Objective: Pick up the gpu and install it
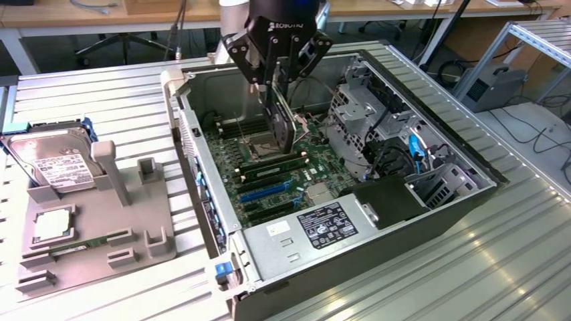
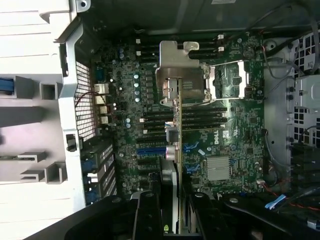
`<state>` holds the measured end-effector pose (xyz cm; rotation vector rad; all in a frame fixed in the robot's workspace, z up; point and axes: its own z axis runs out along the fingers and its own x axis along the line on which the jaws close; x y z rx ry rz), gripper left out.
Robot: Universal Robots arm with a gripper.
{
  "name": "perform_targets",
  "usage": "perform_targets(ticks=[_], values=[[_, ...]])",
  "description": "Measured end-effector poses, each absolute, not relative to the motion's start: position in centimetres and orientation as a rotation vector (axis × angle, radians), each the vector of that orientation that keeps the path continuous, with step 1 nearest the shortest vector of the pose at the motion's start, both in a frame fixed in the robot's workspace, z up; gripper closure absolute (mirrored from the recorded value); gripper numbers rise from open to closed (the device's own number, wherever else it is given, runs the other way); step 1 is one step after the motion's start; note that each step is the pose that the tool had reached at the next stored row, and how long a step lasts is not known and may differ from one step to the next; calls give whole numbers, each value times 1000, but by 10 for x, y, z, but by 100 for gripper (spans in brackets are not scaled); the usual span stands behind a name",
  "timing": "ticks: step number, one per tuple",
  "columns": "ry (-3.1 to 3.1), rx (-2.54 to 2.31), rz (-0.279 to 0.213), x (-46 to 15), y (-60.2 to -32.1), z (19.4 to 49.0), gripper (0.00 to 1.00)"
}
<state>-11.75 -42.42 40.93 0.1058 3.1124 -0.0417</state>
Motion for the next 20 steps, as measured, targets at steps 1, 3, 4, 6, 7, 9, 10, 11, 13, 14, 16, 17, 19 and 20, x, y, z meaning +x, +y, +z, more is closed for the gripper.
perform_targets(ticks=[1,3,4,6,7,9,10,11,13,14,16,17,19,20], values=[[3112,106,-42,-116,-424,409,73],[3112,106,-44,-114,-424,408,73],[3112,106,-45,-113,-424,408,73],[3112,106,-47,-110,-424,407,73],[3112,106,-48,-109,-424,406,73],[3112,106,-49,-106,-424,405,73],[3112,106,-50,-105,-424,405,73],[3112,106,-51,-104,-424,404,73],[3112,106,-53,-101,-424,403,73],[3112,106,-53,-100,-424,403,73],[3112,106,-55,-98,-424,402,73],[3112,106,-55,-97,-424,401,73],[3112,106,-56,-95,-424,399,73],[3112,106,-57,-95,-424,398,73]])
